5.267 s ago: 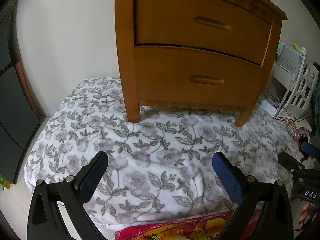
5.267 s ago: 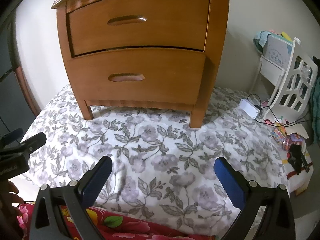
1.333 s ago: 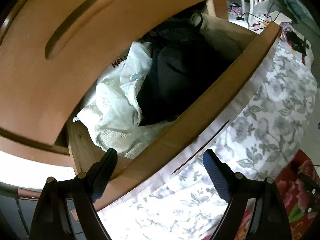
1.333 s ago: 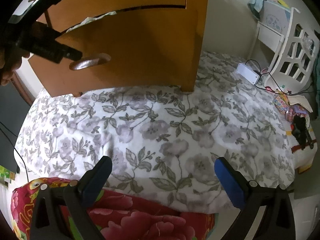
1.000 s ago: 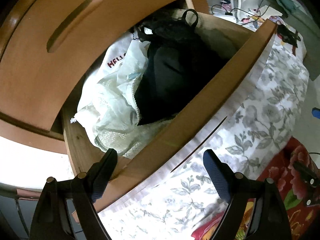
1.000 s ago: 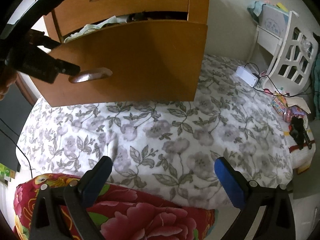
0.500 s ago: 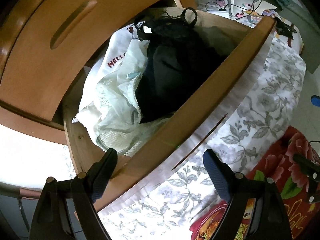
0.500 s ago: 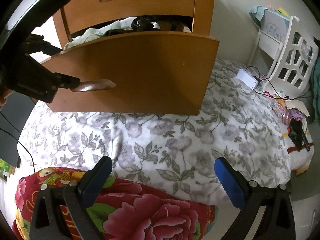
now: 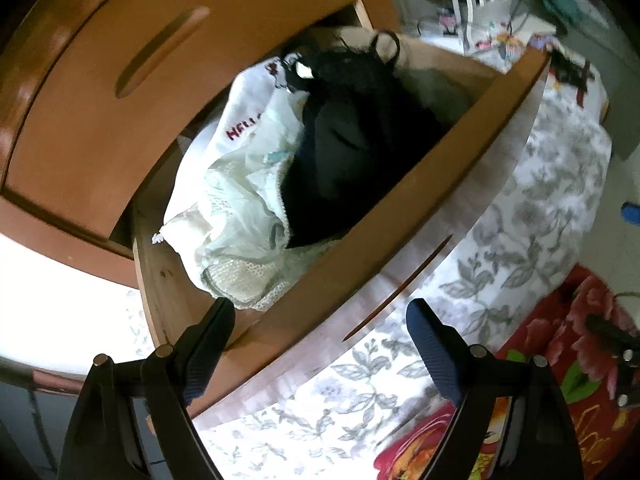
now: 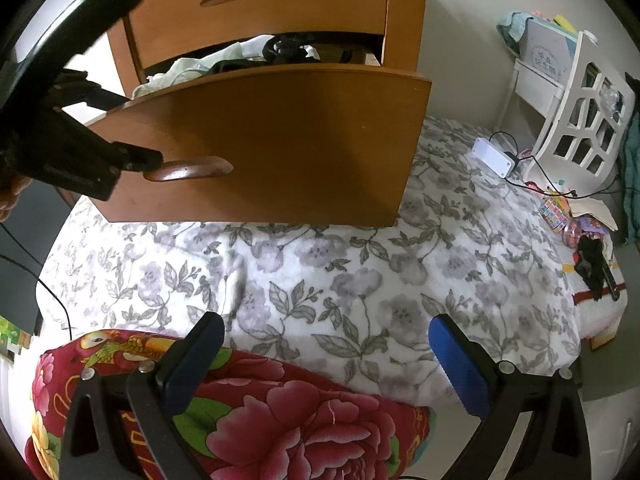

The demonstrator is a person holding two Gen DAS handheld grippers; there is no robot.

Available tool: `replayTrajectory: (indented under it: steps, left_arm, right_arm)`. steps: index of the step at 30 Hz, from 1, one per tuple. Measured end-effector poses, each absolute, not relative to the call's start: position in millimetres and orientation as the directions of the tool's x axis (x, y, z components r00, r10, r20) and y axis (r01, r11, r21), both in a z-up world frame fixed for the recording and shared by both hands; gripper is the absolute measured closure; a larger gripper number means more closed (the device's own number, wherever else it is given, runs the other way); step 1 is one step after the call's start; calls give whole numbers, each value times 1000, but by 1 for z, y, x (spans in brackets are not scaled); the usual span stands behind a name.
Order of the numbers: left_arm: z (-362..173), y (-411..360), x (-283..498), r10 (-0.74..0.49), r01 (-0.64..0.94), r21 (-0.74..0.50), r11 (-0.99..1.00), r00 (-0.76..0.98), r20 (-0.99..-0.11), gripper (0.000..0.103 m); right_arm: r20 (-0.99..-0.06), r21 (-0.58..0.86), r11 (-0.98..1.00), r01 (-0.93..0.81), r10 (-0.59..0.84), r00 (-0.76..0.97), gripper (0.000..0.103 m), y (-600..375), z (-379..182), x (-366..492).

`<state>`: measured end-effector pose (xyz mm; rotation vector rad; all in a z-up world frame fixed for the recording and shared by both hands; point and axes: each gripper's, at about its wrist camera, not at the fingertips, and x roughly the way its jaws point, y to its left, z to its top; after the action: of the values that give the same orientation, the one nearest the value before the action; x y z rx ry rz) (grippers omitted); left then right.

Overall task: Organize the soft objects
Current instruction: 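Hook the lower drawer handle with the left tool and pull it open, then move the right tool into the open drawer toward the black cloth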

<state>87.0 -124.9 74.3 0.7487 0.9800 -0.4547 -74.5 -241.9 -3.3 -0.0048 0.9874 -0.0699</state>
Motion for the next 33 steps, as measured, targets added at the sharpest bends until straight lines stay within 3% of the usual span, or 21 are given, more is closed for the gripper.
replayTrajectory:
  steps: [6,10,16,20,22,27,33]
  left_arm:
    - [101,-109,77,-28,571,403,715,600,-799,15]
    - [128,-84,56,-119,443,274,854,679,-725,15]
    - [126,-43,14,-162,302,116,946,751,-640,15]
    - [117,-20,-1,-157,228,40,973,778,-608,13]
    - [113,-11,-4,-148,190,9,982,790,-594,6]
    - [102,5,-7,-96,96,-30,995,820,-564,0]
    - [94,27,-7,-104,47,-119,992,838,-536,0]
  right_arm:
    - [-834,-36,998,58,-62,548,0,-243,-3,-75]
    - [-837,-38,998,51,-60,545,0,-242,-4,-72]
    - [-838,-53,997,47,-70,541,0,-240,-7,-71]
    - [-837,-61,997,48,-77,542,0,-239,-8,-71]
    - [-834,-65,997,47,-80,546,0,-238,-7,-70]
    - [-809,-51,997,59,-76,583,0,-239,6,-69]
    - [-745,-3,998,59,-42,666,0,-246,40,-64]
